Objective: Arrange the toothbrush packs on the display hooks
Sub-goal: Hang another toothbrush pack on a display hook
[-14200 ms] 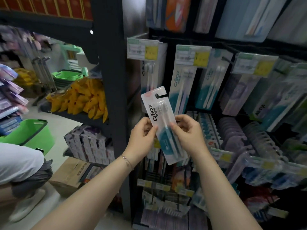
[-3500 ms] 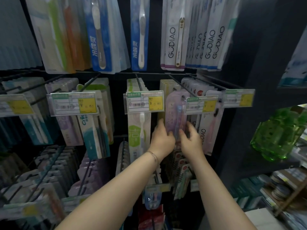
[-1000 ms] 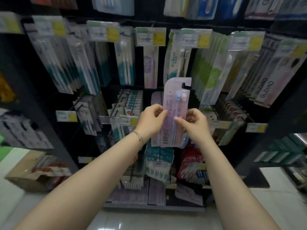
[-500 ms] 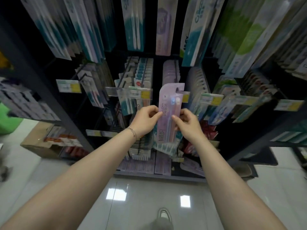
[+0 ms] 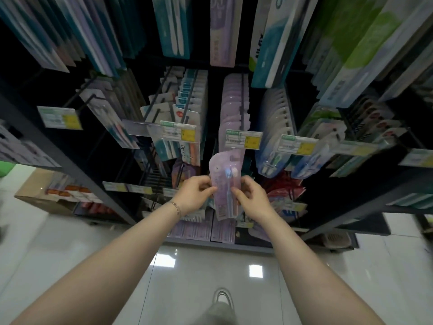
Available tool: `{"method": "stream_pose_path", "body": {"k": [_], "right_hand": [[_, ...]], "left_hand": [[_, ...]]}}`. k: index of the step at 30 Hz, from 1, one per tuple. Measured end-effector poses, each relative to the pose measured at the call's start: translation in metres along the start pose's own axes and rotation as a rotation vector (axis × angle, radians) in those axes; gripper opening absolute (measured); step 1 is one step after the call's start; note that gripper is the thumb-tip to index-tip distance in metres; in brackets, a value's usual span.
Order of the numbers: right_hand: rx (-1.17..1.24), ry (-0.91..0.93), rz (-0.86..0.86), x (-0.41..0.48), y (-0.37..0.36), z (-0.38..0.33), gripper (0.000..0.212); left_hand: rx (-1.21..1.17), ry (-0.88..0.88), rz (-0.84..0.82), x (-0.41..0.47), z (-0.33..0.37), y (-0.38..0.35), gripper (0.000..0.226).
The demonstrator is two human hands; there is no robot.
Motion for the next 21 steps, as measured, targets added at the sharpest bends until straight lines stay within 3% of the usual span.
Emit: {"method": "stream_pose_path", "body": {"k": [5, 10, 18, 21], "right_hand": [[-0.061, 0.002, -0.021, 0.021, -0.001, 0.0, 0.014], [-0.078, 0.073, 0.059, 0.044, 0.014, -0.015, 0.008], [-0.003, 0.096, 0.134, 0.051, 0.033, -0.029, 0.016], [0.01, 0.072, 0.137, 0.054, 0.036, -0.021, 0.005]], "left_hand": [[-0.094, 0.034, 0.034, 0.01, -0.004, -0.002, 0.015], [-0.197, -0.02, 0.121, 0.027, 0.015, 0.007, 0.019], [-0.088, -0.067, 0.113, 0.046, 0.028, 0.005, 0.024], [-0.004, -0.098, 0.105, 0.05, 0.039, 0.003, 0.023]]}}
Point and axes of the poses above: each hand's wrist, its own x-axis towards the middle knuckle, its own y-axis out of the back of the hand, z = x × y, the point moved 10 cm from there along x, towards the middle knuckle, and after that the axes turned 5 degrees about z, right-handed, at the moved point
